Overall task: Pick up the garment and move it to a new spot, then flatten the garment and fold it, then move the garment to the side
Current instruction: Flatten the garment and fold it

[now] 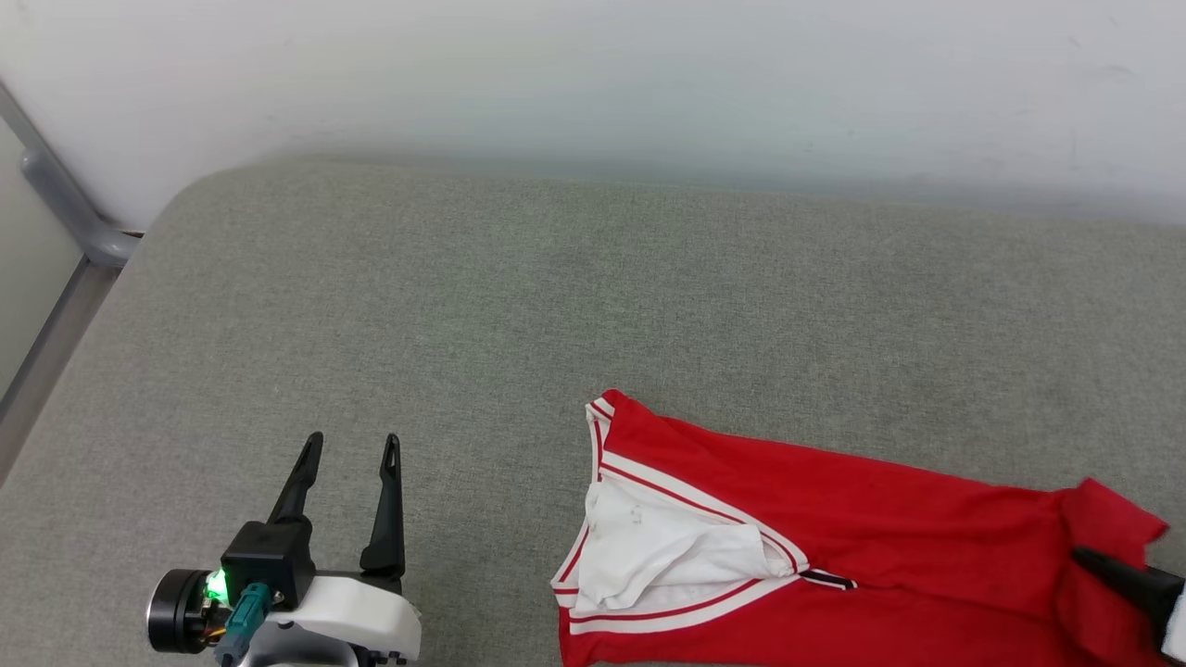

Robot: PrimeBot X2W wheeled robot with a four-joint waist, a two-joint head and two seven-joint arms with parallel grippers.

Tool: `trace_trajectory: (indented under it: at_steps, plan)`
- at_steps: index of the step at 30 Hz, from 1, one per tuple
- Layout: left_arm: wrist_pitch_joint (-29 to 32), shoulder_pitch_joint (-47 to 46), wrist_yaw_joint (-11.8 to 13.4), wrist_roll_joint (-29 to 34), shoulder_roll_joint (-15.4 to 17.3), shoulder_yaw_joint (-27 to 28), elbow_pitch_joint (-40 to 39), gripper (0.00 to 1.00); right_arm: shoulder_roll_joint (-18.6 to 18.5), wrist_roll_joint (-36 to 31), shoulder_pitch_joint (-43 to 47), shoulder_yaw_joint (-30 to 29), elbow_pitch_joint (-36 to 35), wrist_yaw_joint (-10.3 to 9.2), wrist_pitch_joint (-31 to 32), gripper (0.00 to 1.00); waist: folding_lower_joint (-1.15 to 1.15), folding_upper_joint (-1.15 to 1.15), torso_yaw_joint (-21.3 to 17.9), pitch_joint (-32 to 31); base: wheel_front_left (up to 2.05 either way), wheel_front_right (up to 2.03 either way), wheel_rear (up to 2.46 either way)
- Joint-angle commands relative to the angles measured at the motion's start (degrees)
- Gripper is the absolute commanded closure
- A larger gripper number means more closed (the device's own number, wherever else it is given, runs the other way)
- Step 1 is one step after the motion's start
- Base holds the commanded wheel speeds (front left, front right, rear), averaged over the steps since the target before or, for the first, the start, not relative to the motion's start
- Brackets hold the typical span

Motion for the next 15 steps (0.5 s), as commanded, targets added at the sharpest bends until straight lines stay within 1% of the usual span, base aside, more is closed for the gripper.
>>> trace_trajectory:
  at_steps: [1, 5, 8, 11, 15]
  plan:
    - [-0.3, 0.3, -0.3, 0.4, -0.2, 0.3, 0.1, 0.00, 1.3, 0.8, 0.2, 0.1, -2.4, -0.03, 0.8, 1.00, 0.00, 0.00, 0.0, 0.0, 0.00, 0.00, 0.00]
    - [-0.3, 0.3, -0.8, 0.8, -0.7, 0.6, 0.0, 0.00, 4.5, 0.1, -0.7, 1.9, -9.8, -0.03, 3.1, 1.00, 0.00, 0.00, 0.3, 0.3, 0.00, 0.00, 0.00]
    - [-0.3, -0.1, -1.1, 0.9, -1.0, 0.9, -0.1, 0.00, 6.8, -1.8, -2.8, 3.9, -13.8, -0.03, 4.7, 1.00, 0.00, 0.00, 0.6, 0.7, 0.00, 0.00, 0.00]
    - [-0.3, -0.8, -1.5, 1.1, -1.2, 1.0, -0.3, 0.00, 9.0, -4.2, -5.3, 7.2, -16.2, -0.03, 6.4, 1.00, 0.00, 0.00, 1.1, 1.6, 0.00, 0.00, 0.00]
    - [-0.3, -1.6, -1.7, 1.3, -1.5, 0.9, -0.1, 0.00, 12.3, -6.7, -9.8, 11.9, -16.5, -0.03, 7.4, 1.00, 0.00, 0.00, 1.8, 2.6, 0.00, 0.00, 0.00]
